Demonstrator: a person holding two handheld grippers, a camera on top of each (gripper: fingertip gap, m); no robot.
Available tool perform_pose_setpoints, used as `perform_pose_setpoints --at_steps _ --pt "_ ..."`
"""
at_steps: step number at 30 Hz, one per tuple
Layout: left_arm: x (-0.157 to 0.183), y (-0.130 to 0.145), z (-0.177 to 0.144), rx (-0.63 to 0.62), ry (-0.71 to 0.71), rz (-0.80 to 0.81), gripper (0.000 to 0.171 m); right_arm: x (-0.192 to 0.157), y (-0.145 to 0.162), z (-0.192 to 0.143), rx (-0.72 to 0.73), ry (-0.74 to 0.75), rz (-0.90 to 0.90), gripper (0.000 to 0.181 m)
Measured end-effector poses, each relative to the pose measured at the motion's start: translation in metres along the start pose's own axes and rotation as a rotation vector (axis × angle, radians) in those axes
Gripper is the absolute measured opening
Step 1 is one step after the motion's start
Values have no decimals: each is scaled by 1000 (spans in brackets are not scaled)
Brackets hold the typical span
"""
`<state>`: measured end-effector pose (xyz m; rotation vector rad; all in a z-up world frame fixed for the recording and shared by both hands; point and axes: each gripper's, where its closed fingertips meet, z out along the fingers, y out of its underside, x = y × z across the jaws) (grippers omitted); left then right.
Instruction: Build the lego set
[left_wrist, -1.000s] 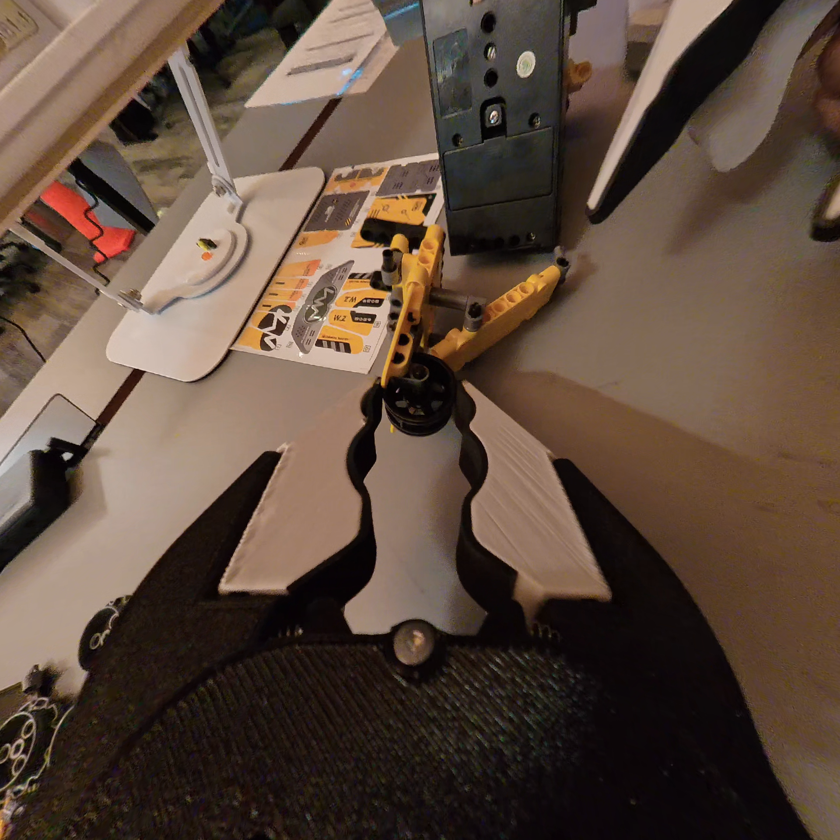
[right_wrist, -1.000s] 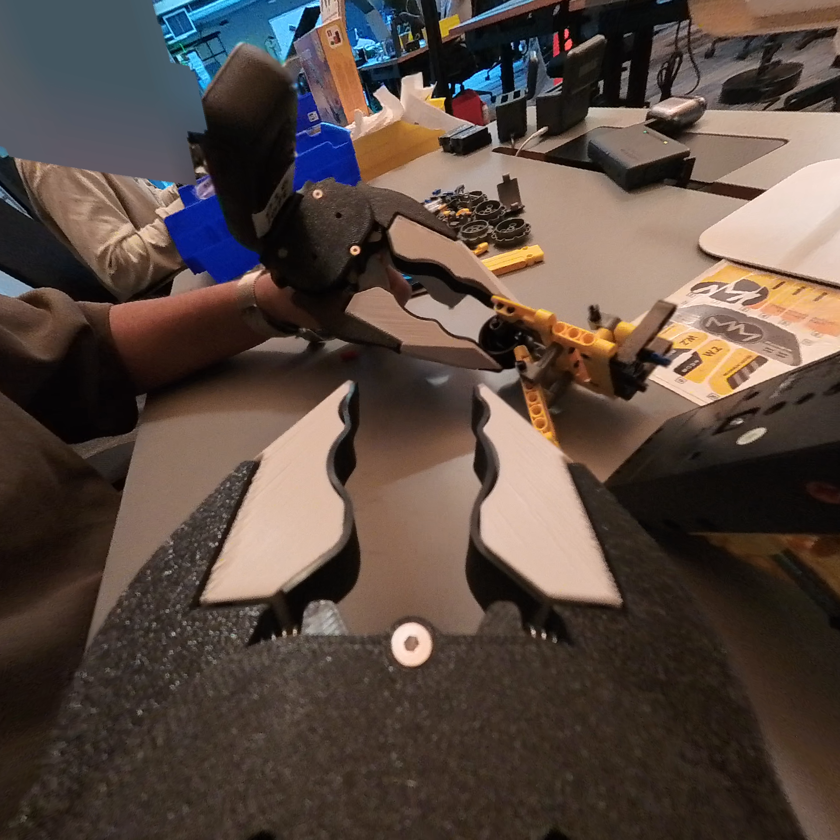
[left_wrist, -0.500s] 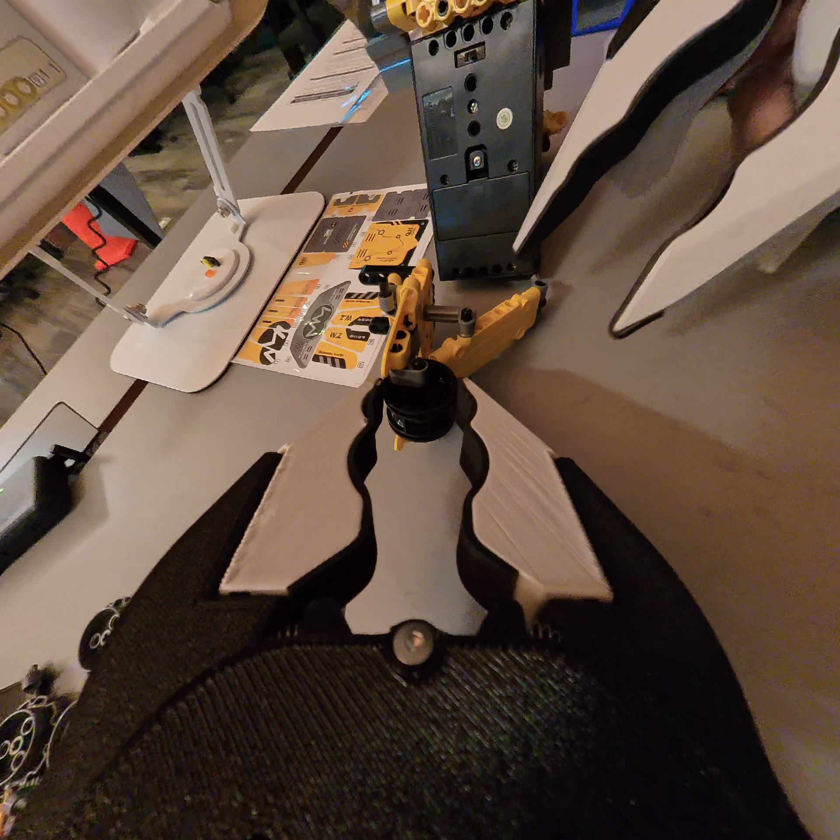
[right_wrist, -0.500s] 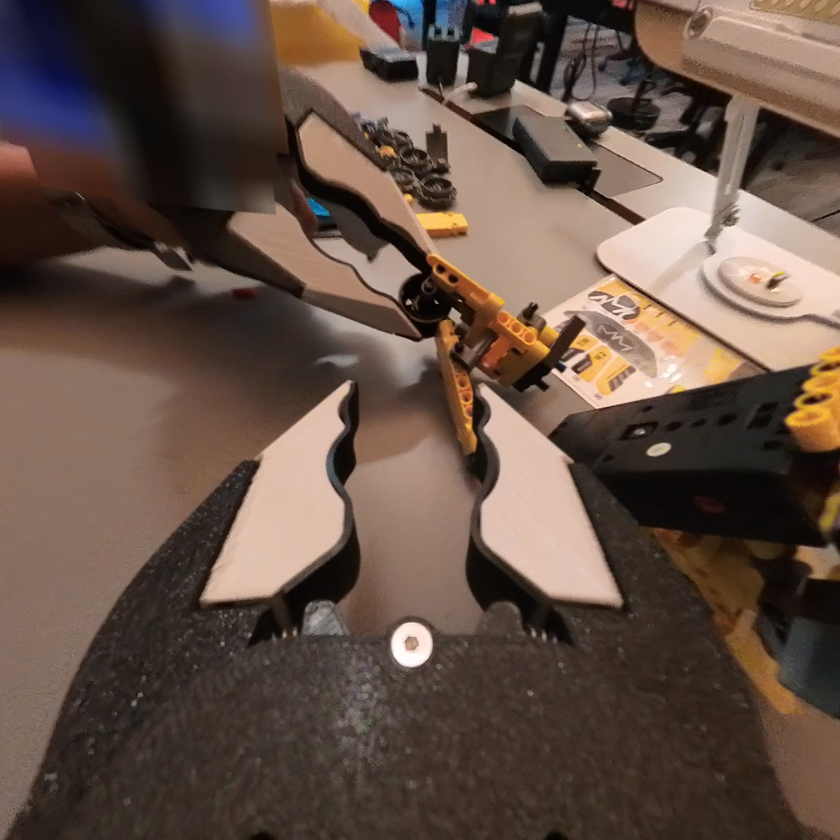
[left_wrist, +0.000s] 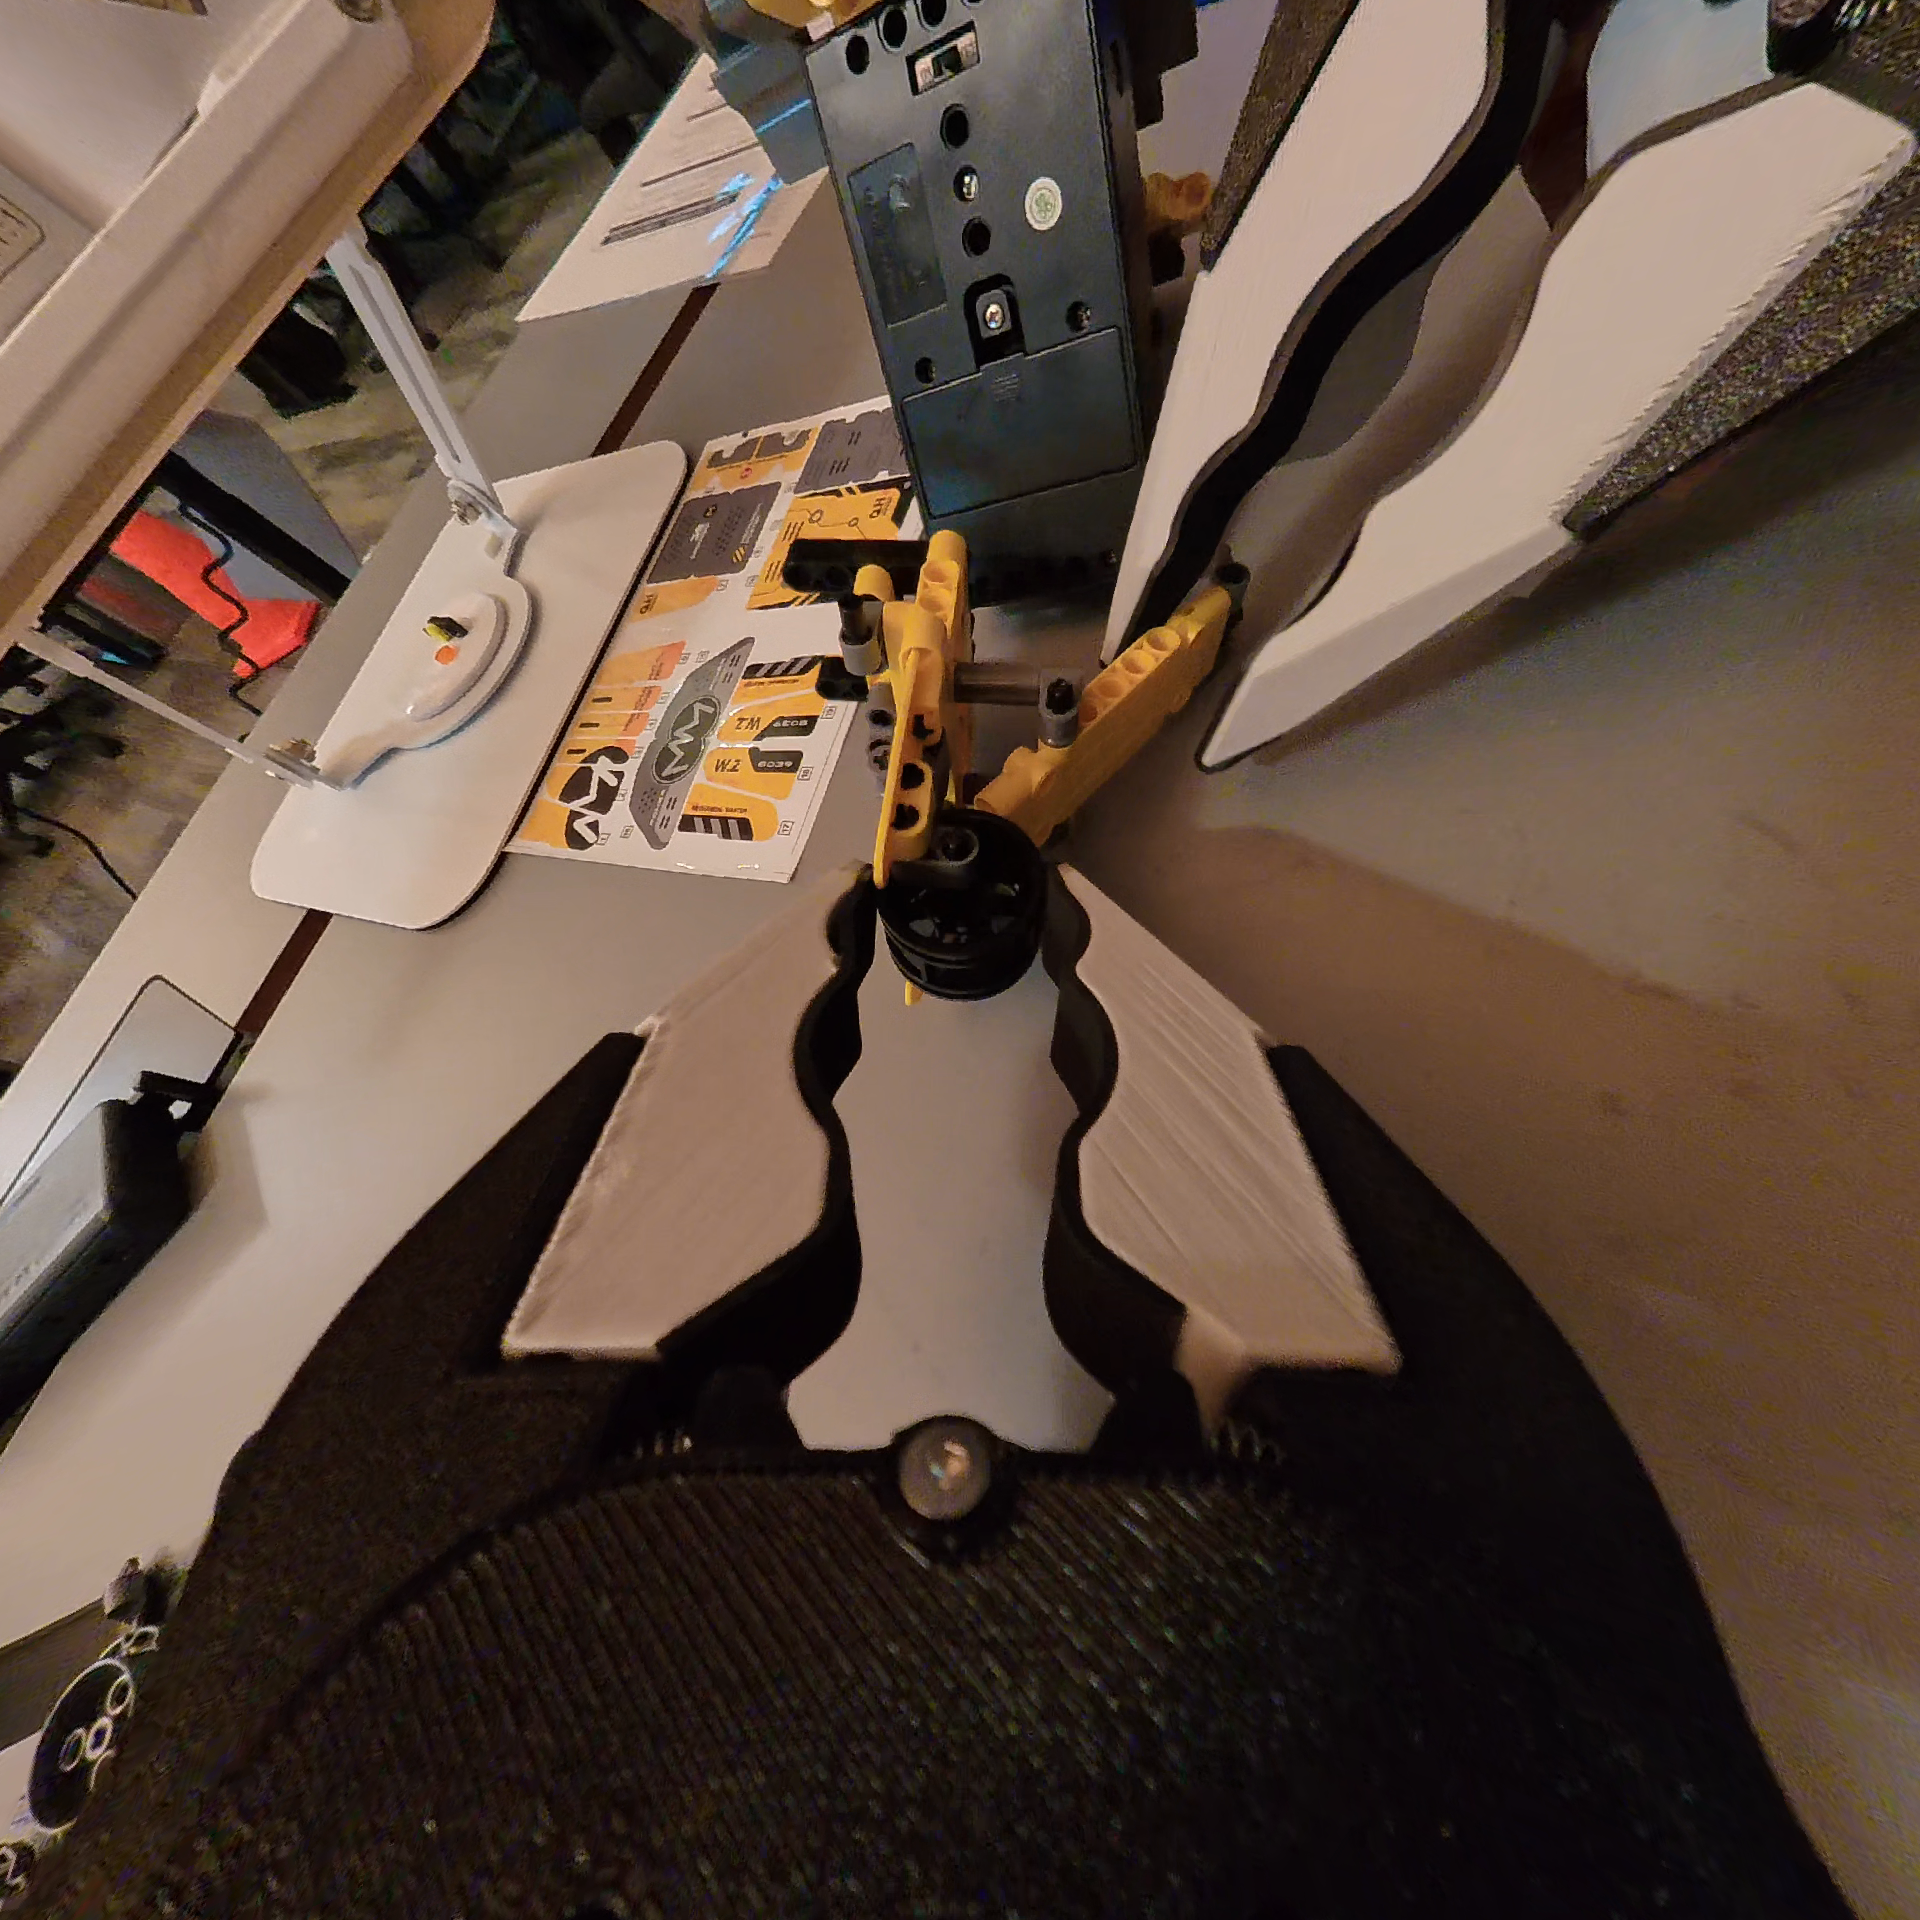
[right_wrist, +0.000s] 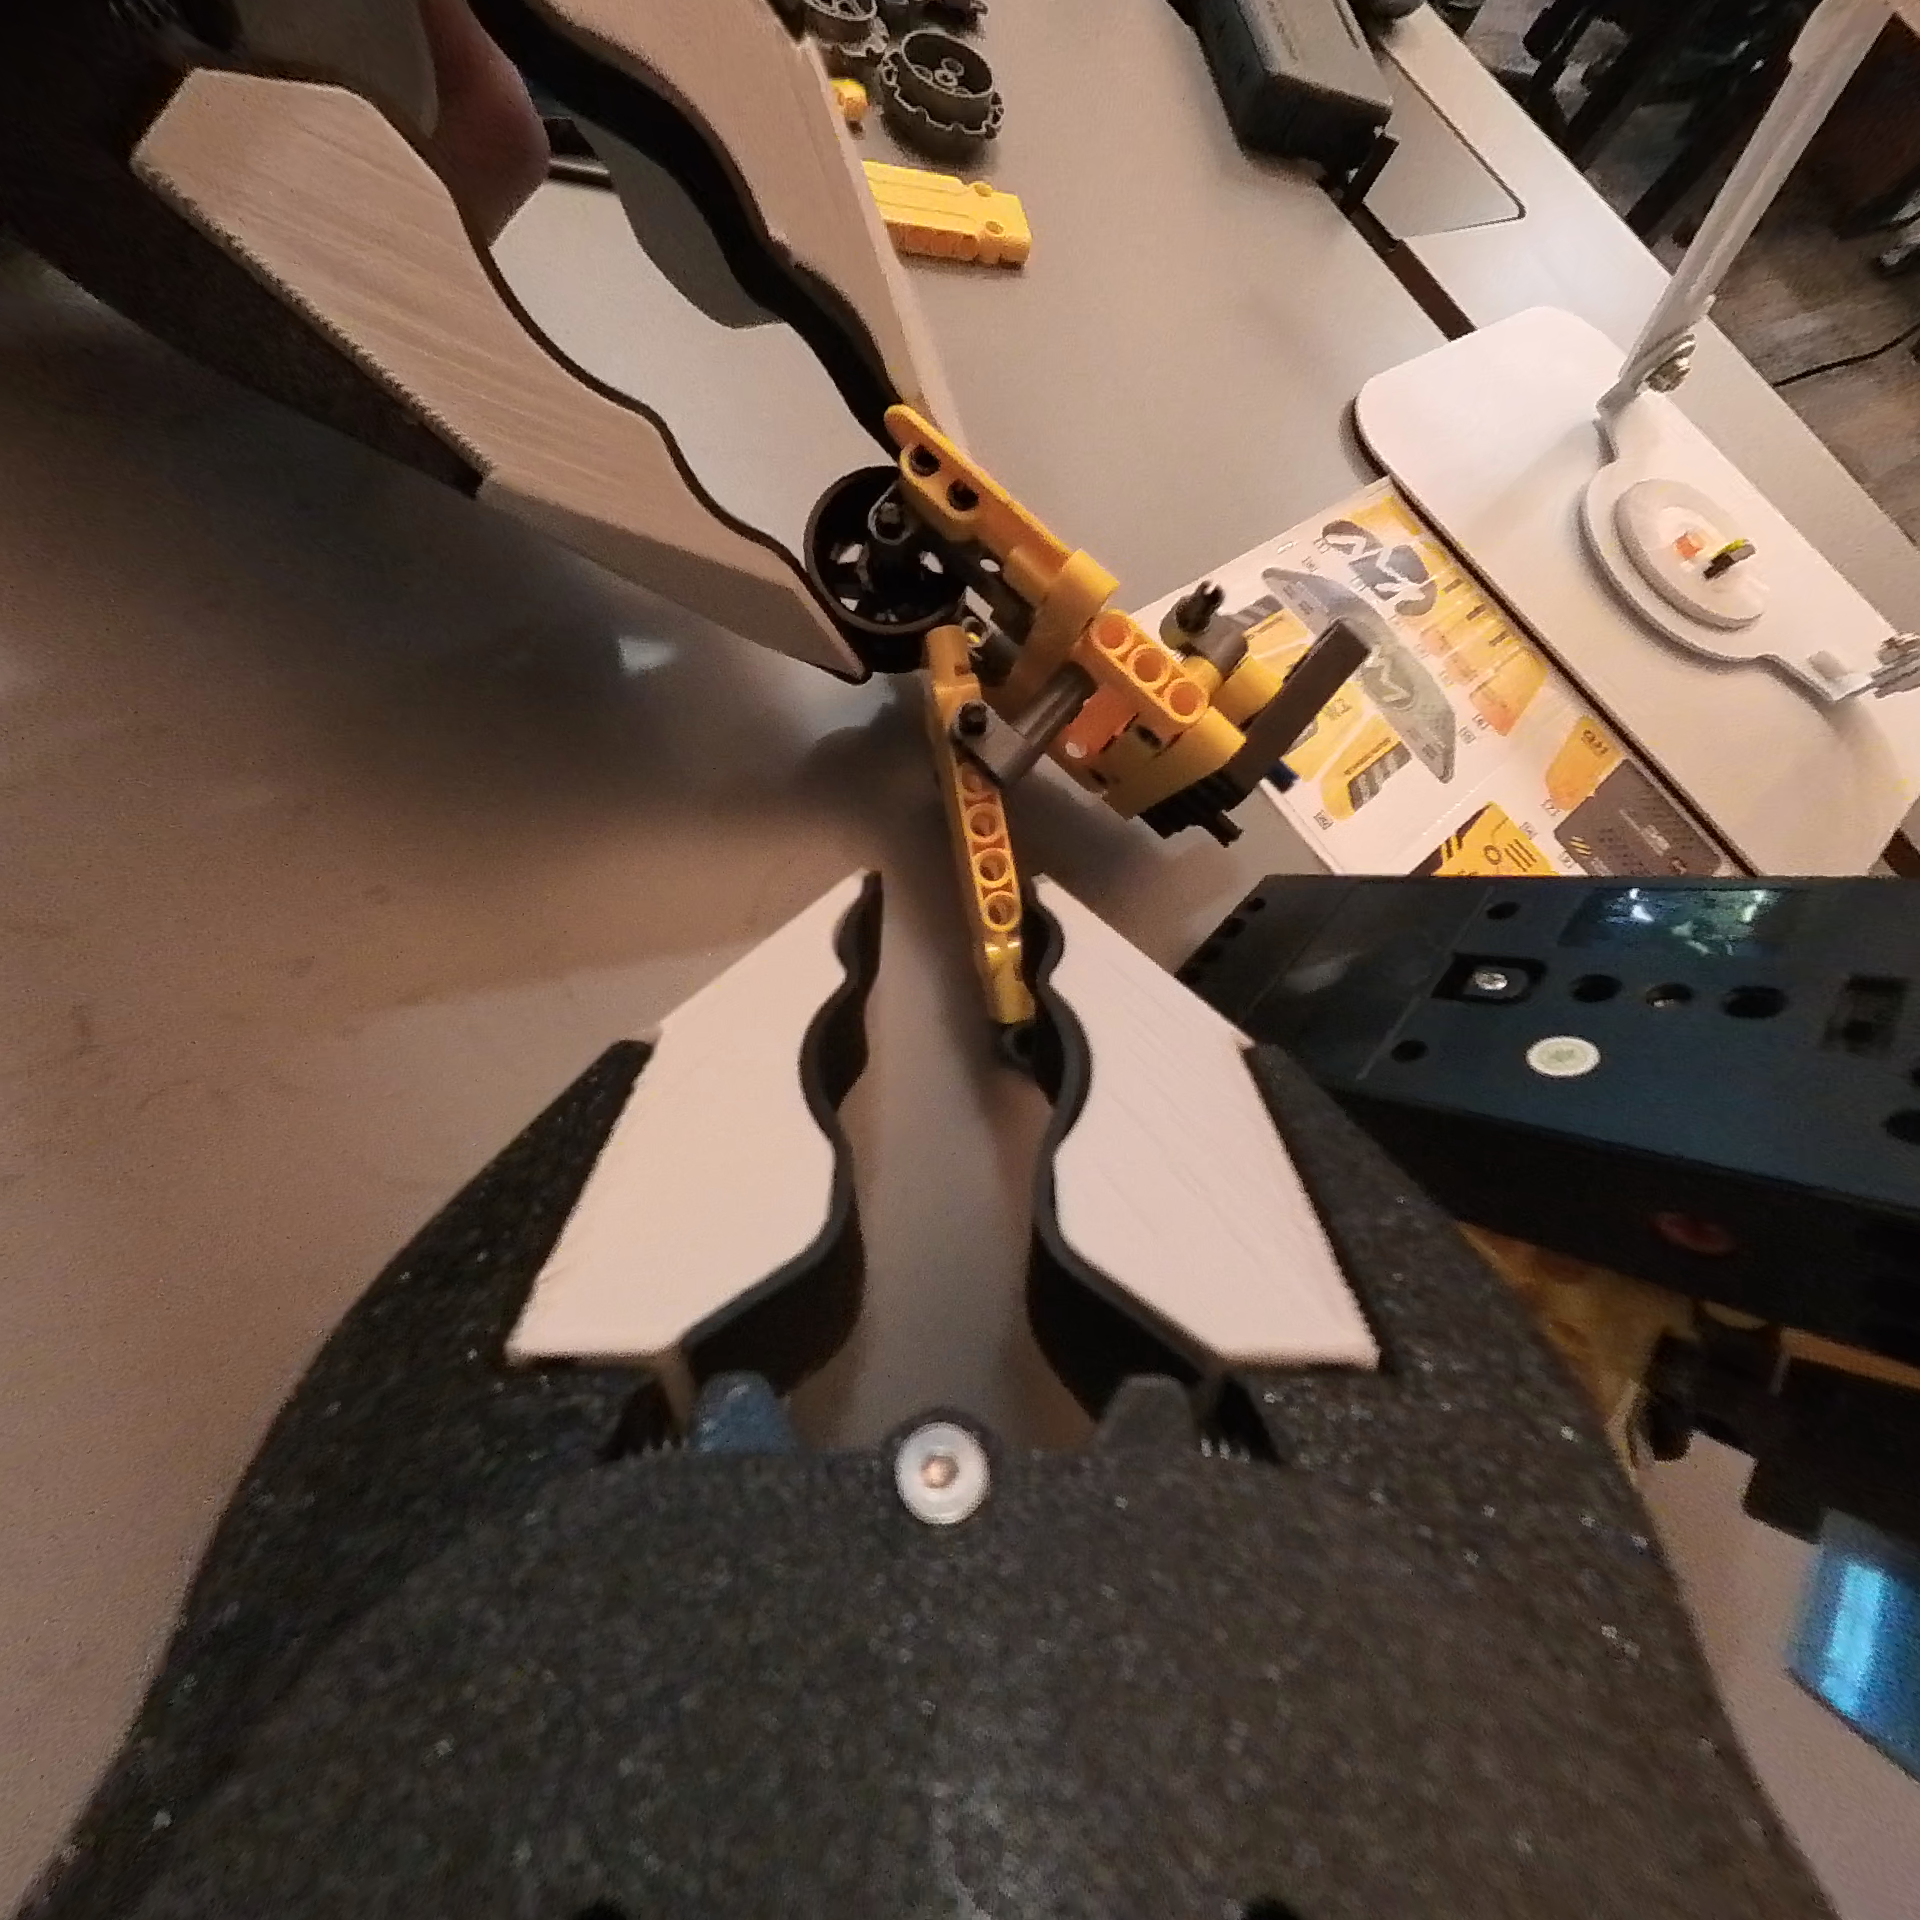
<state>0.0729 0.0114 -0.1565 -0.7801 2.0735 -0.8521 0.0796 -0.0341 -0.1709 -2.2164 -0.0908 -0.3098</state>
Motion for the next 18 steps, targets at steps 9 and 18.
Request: perform_pose_setpoints --at_steps 9,18 --pt "4 7 4 -41 2 27 27 0 2 -3 1 -25 23 8" --pt "12 9 2 -61 54 14 30 0 4 -4 0 -7 14 8"
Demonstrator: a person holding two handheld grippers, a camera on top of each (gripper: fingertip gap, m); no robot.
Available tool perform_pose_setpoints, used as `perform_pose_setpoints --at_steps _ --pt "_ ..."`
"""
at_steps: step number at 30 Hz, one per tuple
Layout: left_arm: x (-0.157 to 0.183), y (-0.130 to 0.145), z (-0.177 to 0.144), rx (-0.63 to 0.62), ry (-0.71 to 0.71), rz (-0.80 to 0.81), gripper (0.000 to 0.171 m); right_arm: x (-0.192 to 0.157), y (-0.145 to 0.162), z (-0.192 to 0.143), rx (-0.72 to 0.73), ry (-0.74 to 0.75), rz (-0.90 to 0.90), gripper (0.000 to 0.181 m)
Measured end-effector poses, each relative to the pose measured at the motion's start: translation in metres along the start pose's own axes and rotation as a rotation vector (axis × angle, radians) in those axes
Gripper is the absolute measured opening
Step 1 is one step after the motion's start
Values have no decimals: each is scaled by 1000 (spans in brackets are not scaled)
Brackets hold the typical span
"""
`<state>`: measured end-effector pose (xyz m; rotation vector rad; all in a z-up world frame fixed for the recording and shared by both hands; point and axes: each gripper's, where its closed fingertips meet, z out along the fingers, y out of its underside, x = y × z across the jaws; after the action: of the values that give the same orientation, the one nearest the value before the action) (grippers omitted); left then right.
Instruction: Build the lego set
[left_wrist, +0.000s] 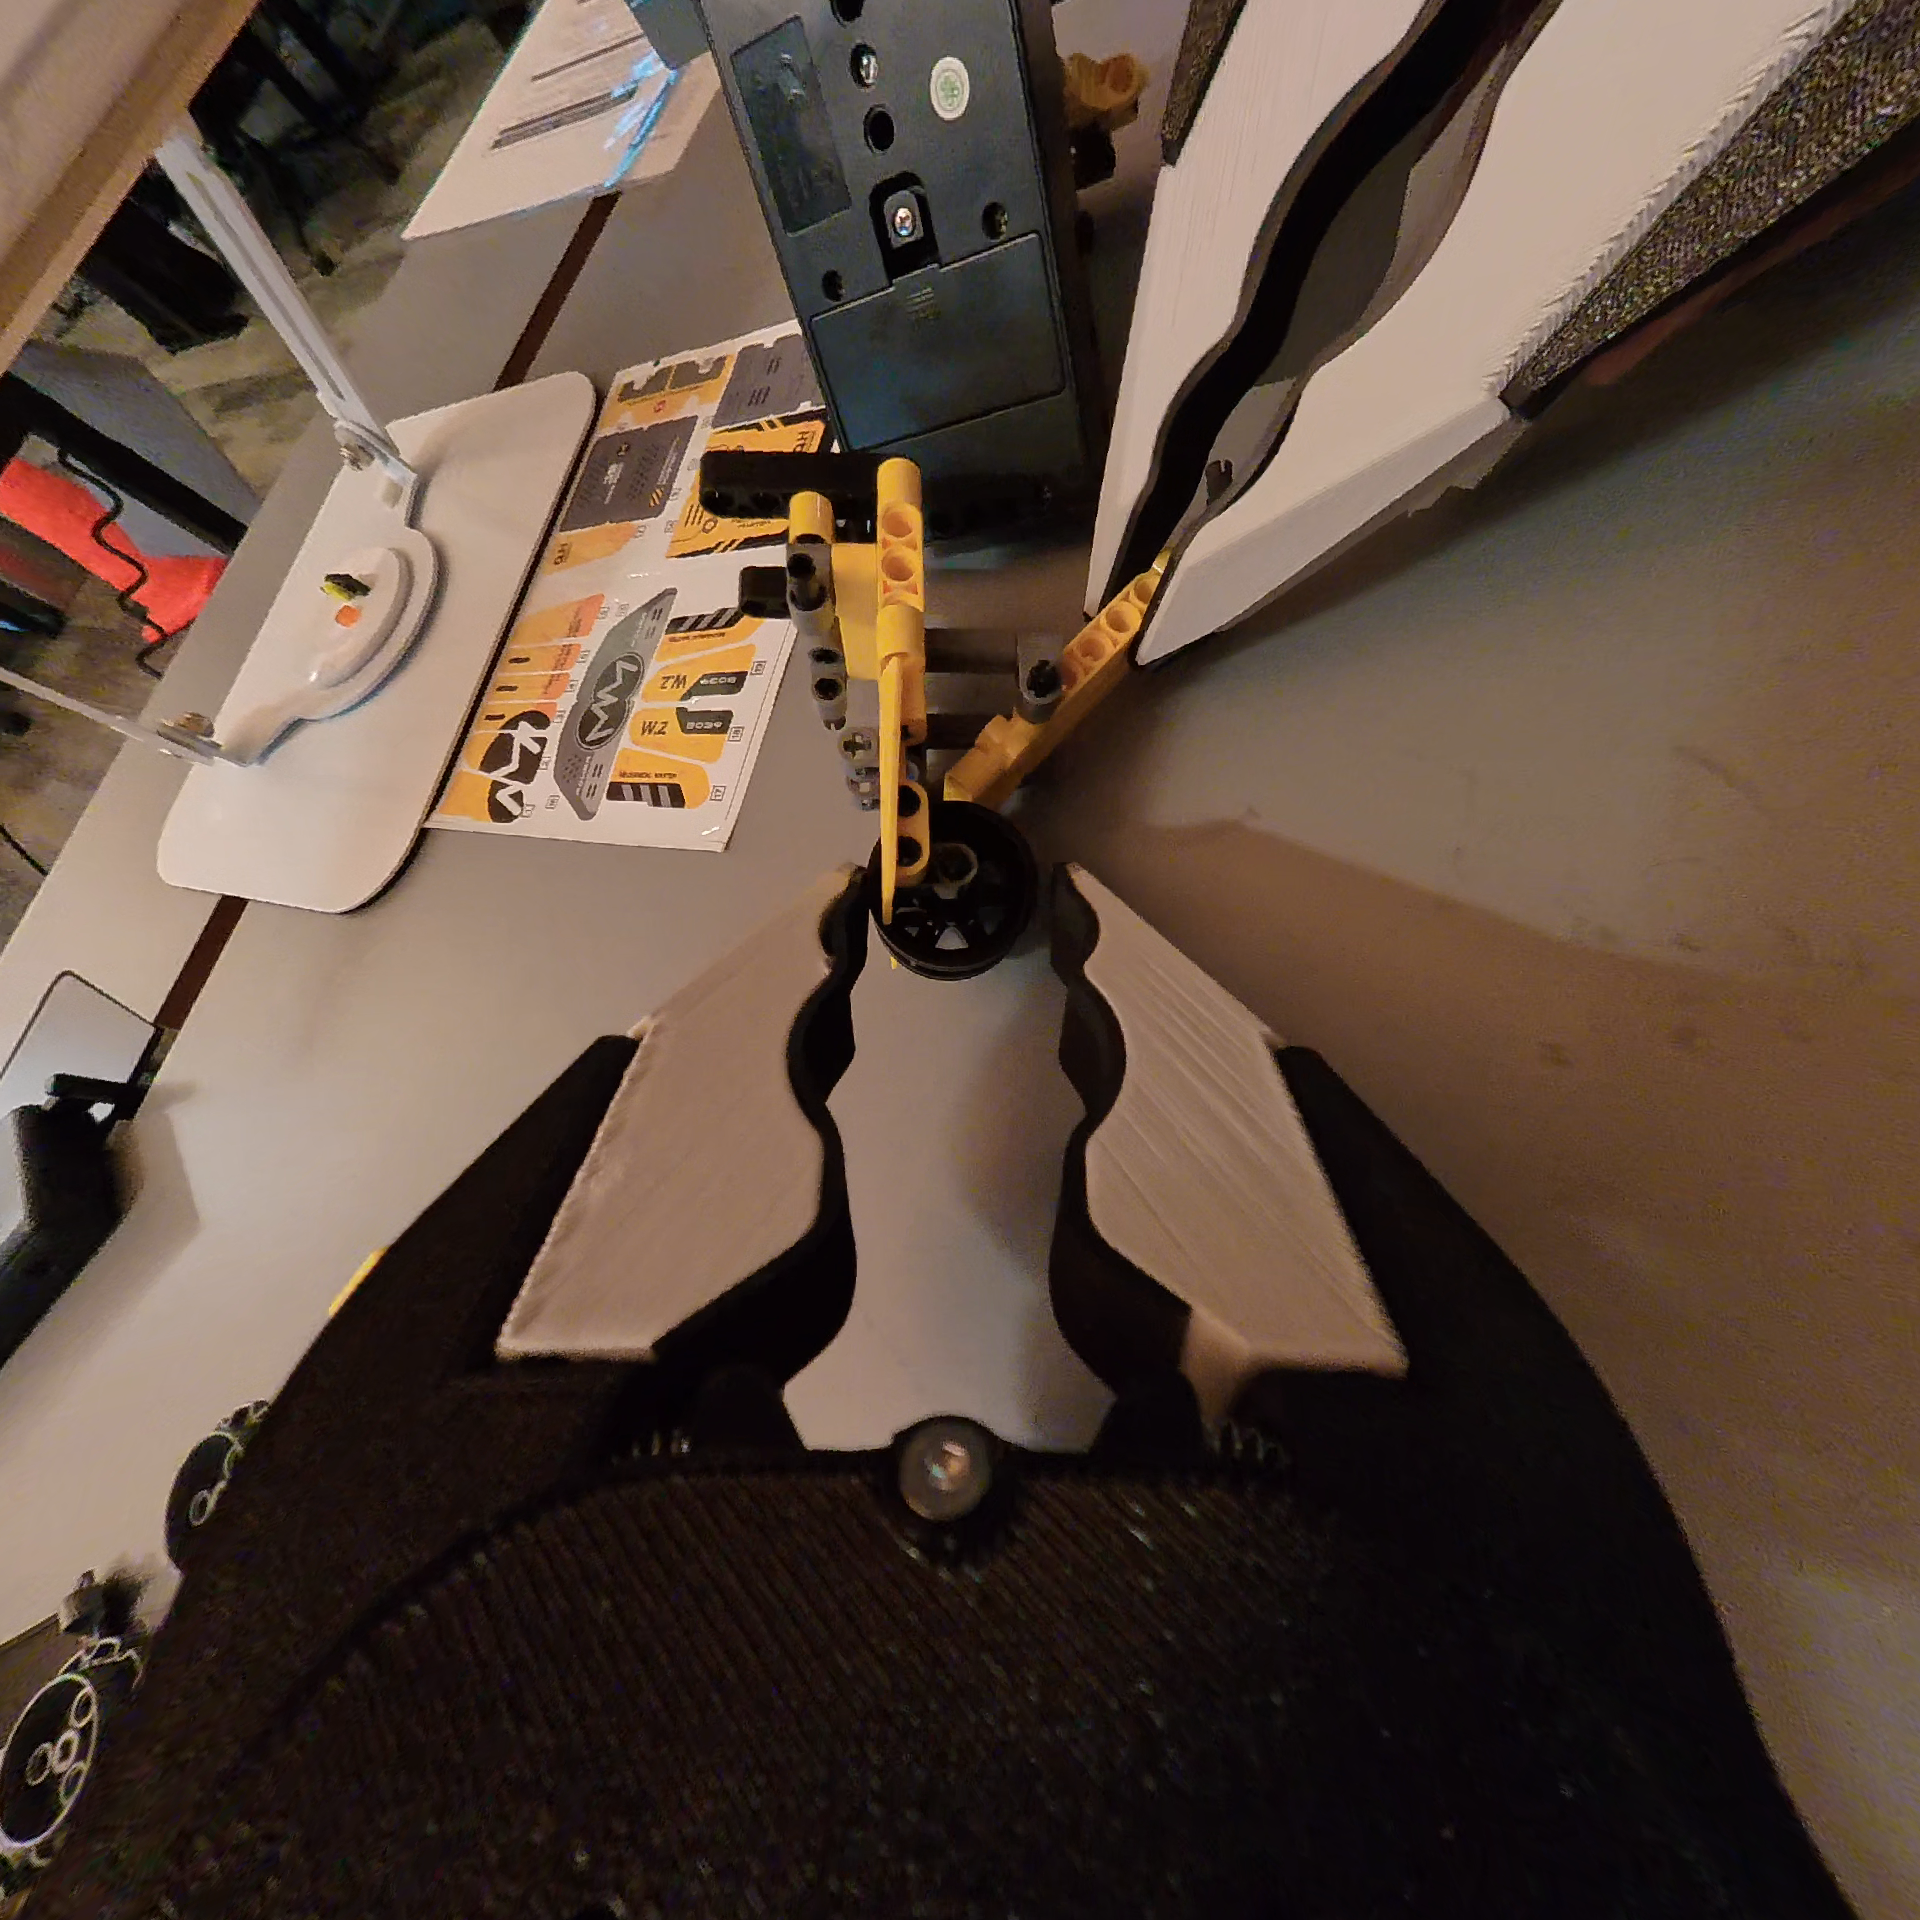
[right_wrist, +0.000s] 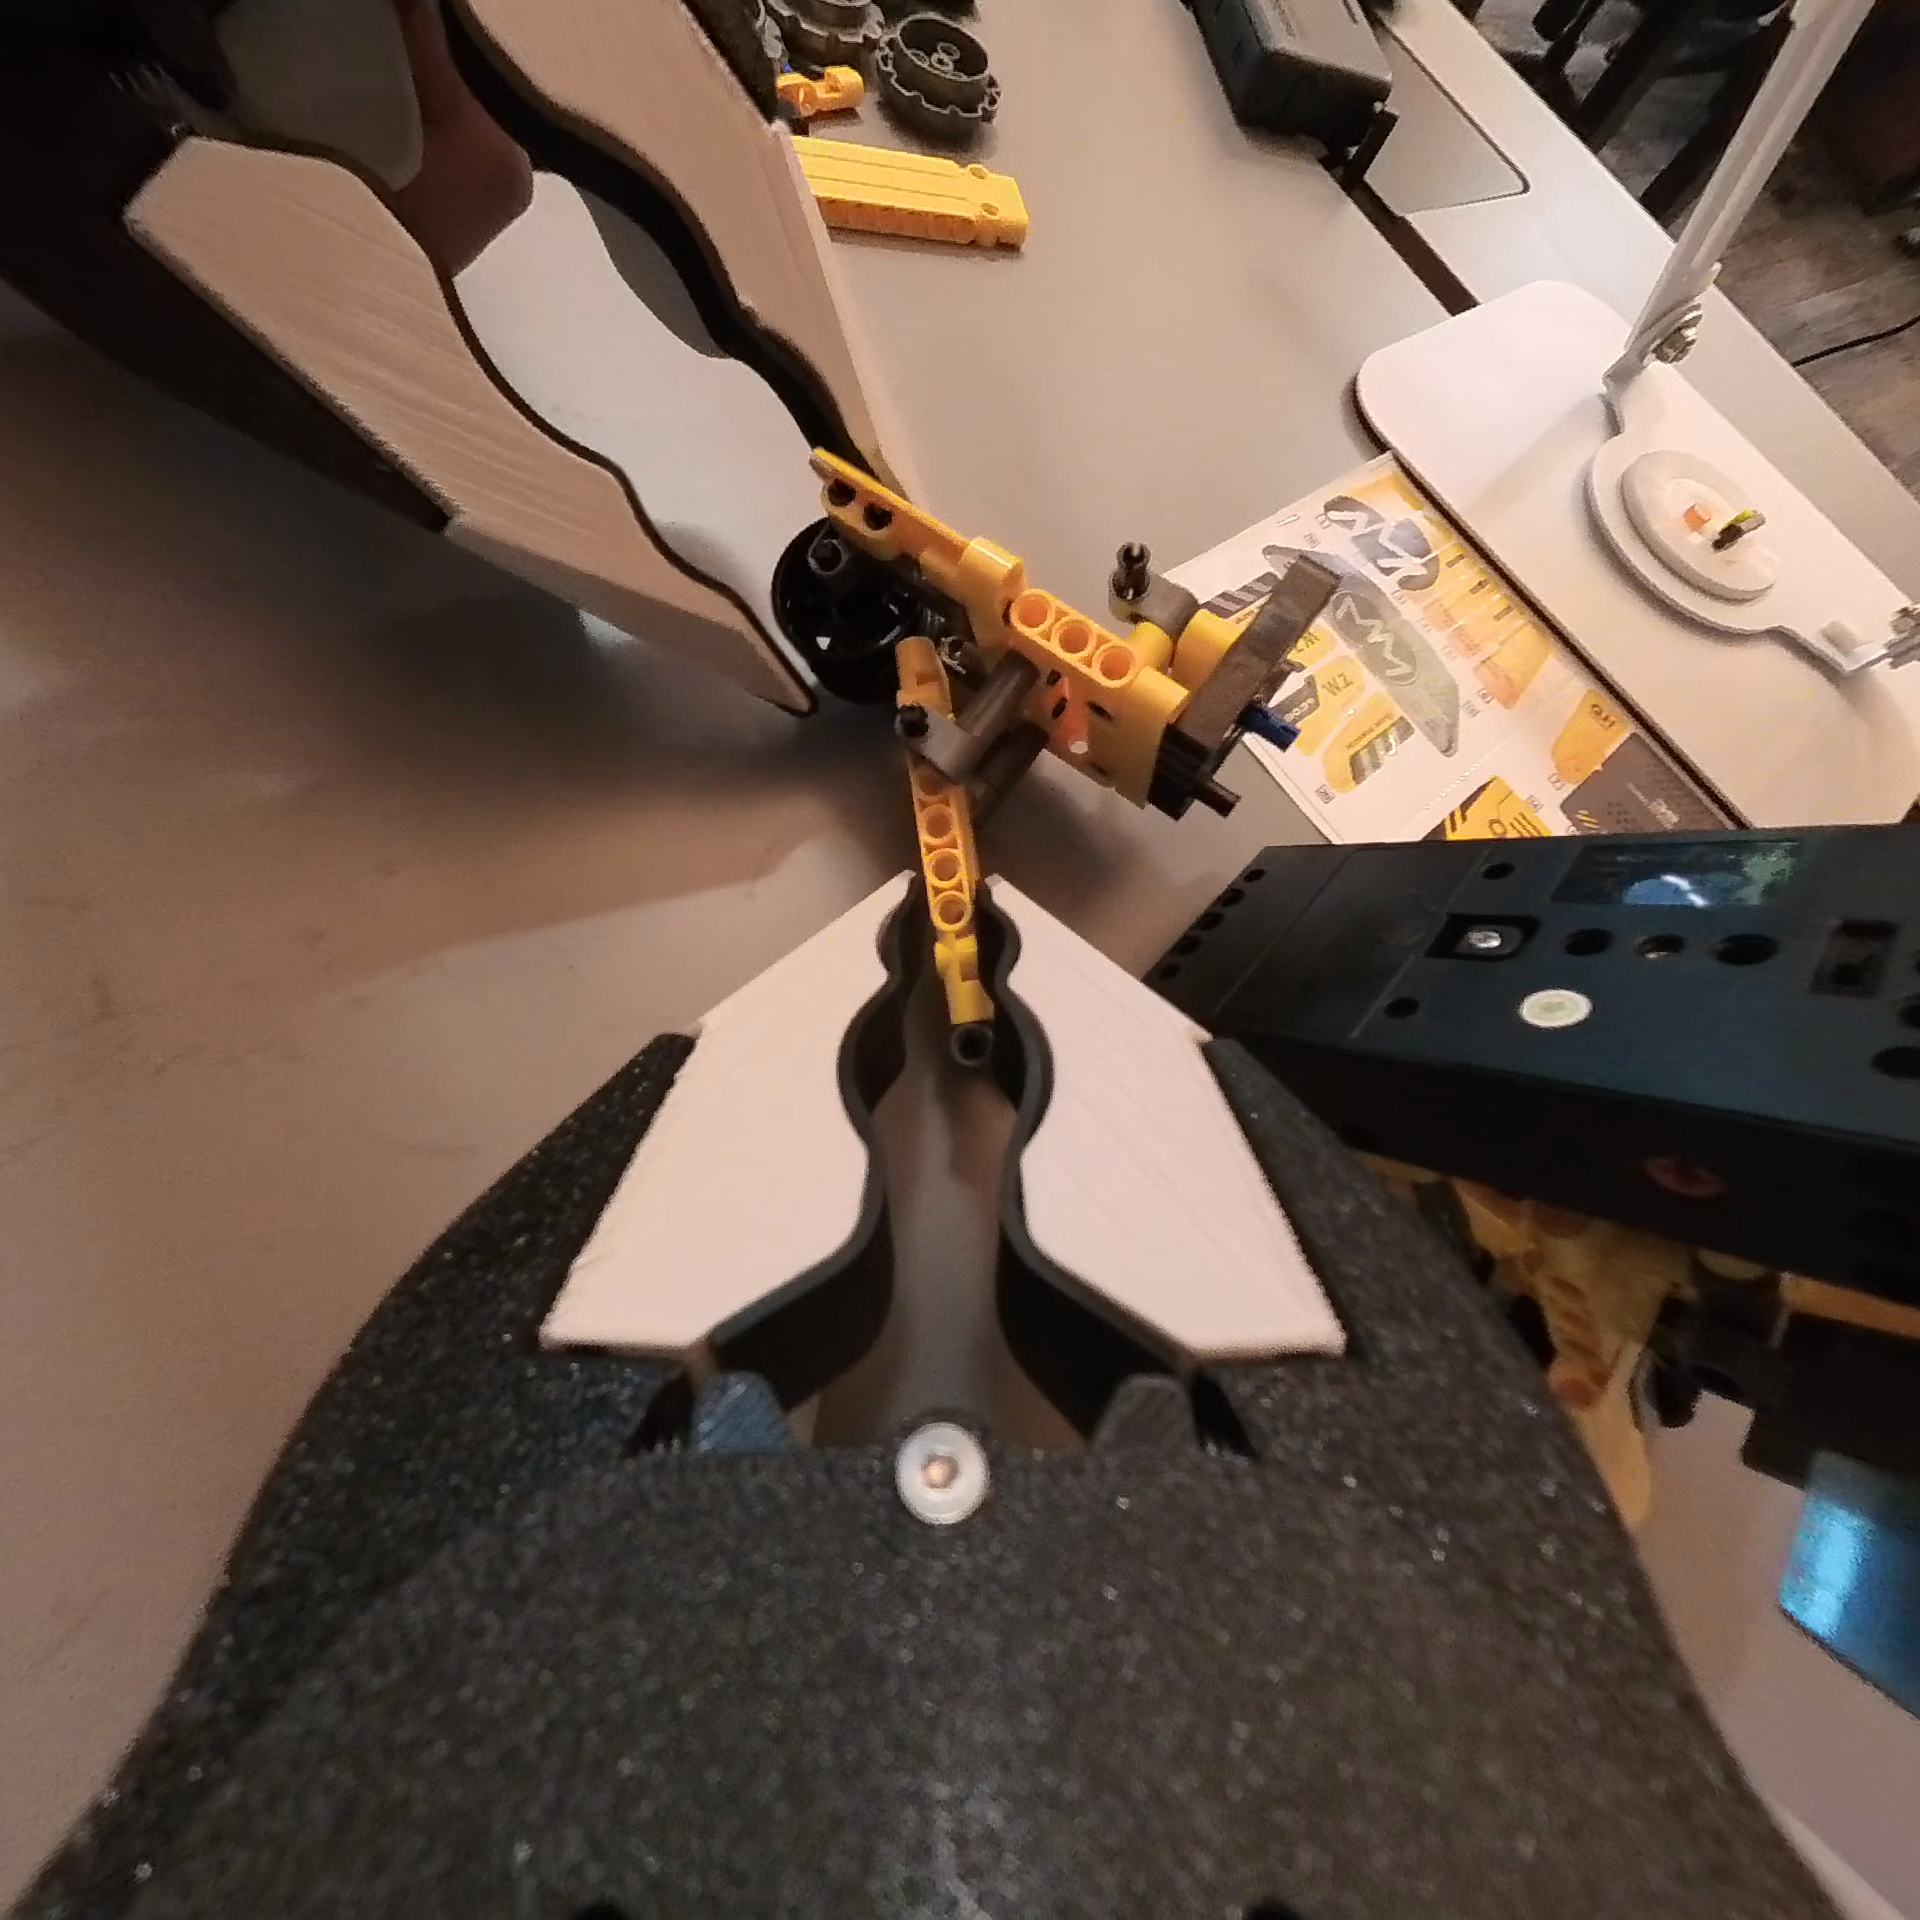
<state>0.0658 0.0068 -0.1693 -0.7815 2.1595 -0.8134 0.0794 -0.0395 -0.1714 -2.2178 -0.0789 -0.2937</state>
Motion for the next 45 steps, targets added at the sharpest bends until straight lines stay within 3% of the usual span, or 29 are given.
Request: perform_pose_setpoints --at_steps 21,34,45 --pt "2 -3 2 30 3 -15 28 -1 2 -2 -1 -12 8 9" --pt "14 1 -3 34 57 122 28 -4 4 -2 -4 -8 -63 10" --pt "4 -1 -1 24 2 61 28 -6 2 -3 8 -18 -65 8"
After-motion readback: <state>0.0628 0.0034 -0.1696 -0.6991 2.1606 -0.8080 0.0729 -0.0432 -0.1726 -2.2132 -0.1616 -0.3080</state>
